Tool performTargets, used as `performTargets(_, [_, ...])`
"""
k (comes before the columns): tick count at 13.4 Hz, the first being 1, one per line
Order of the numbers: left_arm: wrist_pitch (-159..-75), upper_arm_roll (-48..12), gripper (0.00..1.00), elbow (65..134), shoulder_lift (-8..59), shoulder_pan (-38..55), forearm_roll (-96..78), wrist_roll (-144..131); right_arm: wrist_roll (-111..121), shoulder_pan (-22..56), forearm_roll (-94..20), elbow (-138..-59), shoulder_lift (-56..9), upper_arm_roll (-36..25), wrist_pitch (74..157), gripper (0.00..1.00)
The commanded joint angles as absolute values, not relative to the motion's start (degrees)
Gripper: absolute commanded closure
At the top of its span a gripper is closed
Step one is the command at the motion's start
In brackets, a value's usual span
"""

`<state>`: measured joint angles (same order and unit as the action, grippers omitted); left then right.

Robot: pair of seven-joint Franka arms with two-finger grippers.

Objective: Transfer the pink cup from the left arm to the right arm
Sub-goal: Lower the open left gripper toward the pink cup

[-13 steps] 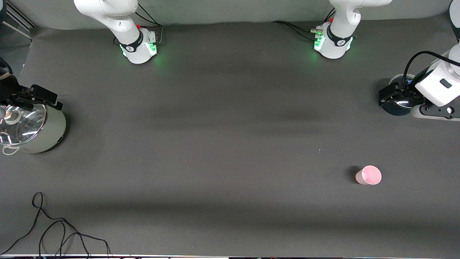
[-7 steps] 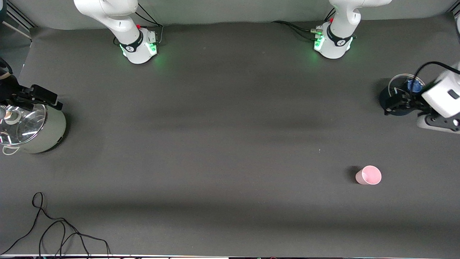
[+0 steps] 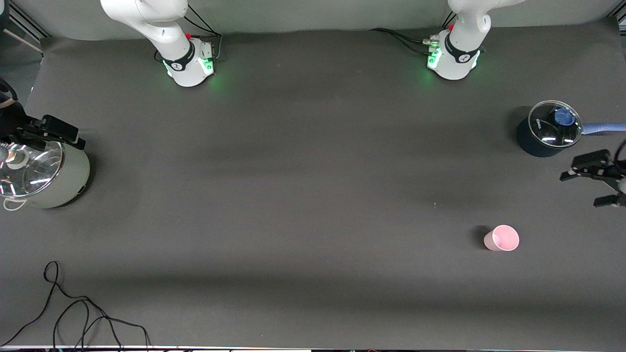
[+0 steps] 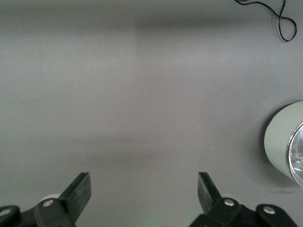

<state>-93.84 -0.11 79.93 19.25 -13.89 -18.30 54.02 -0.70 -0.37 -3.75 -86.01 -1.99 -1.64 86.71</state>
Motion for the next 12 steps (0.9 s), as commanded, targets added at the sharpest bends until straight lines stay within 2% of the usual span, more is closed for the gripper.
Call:
performTargets(1, [-95.2, -0.6, 0.0, 76.5, 24.9, -17.4, -22.5, 66.2, 0.4, -0.1, -4.4, -84.9, -2.5, -1.9, 85.9, 0.0])
performTargets(12, [-96.8, -0.8, 0.0, 76.8, 46.2, -29.8, -49.3, 116.7, 0.4, -0.1, -4.4, -85.0, -2.6, -1.7, 84.9, 0.0])
